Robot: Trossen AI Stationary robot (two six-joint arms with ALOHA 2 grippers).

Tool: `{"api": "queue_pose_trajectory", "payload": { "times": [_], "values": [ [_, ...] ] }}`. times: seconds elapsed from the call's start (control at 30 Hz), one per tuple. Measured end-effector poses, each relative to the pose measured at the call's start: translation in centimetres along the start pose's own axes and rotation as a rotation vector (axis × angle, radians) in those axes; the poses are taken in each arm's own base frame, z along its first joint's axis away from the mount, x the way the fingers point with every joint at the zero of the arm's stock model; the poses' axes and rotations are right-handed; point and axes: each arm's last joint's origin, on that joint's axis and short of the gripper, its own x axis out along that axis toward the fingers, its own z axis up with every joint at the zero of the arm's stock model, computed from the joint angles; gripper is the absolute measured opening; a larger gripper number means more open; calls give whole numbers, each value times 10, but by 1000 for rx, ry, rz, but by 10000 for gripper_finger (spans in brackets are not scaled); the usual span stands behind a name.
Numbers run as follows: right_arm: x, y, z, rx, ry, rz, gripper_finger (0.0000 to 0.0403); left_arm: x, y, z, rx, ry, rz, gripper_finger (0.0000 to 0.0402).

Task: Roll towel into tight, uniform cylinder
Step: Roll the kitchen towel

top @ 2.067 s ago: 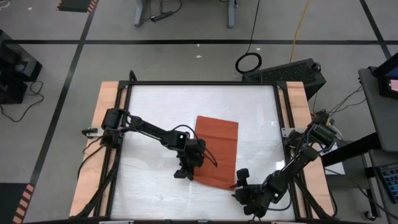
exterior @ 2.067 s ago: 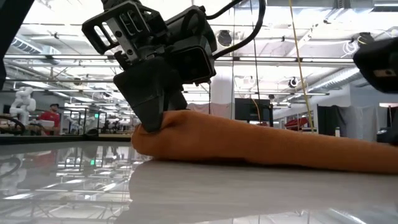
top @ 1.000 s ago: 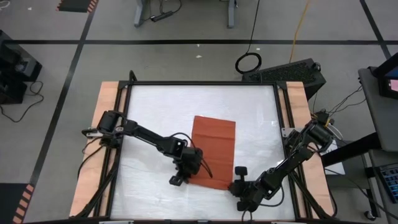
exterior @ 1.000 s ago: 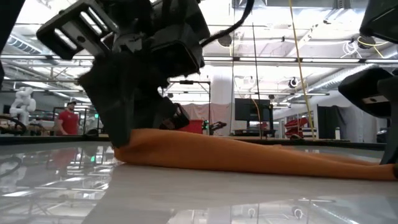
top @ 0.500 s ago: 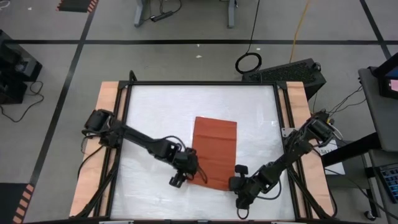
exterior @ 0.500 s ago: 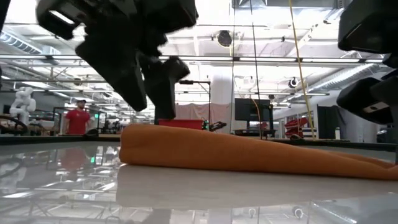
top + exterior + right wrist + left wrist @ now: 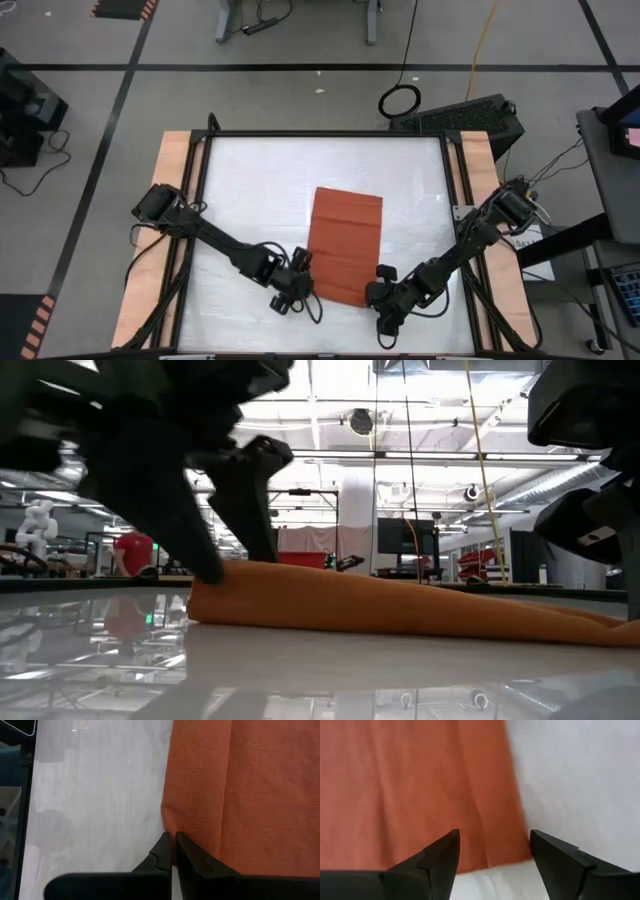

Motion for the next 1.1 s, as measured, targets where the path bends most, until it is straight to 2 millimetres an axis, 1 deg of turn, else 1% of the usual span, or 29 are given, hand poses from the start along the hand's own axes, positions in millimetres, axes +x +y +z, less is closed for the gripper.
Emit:
{"api": "queue_pose_trajectory", "payload": {
  "times": [0.17,0.27,0.4,0.53,0.63,0.83,0.9,1.0,1.1],
  "values": [
    [-4,0,2,1,-6,1,0,10,1,-3,-7,12,-45,237],
    [-7,-1,4,5,-10,1,0,15,-2,-5,0,28,-53,214],
    [-8,-1,4,18,-12,-1,0,15,-5,-5,18,26,-26,187],
    [-8,-2,5,34,-11,2,0,15,-6,-4,28,23,-56,164],
    [-7,-4,7,66,12,23,0,15,-3,-5,7,21,-107,133],
    [-9,-6,11,157,44,58,0,16,2,-5,-34,14,-215,39],
    [-13,-5,13,180,33,74,0,16,4,-6,-38,25,-219,18],
    [-23,-3,18,197,0,105,0,16,4,-8,-38,44,-220,12],
    [-35,-1,24,215,-50,120,0,18,4,-9,-38,59,-220,35]
  ]
}}
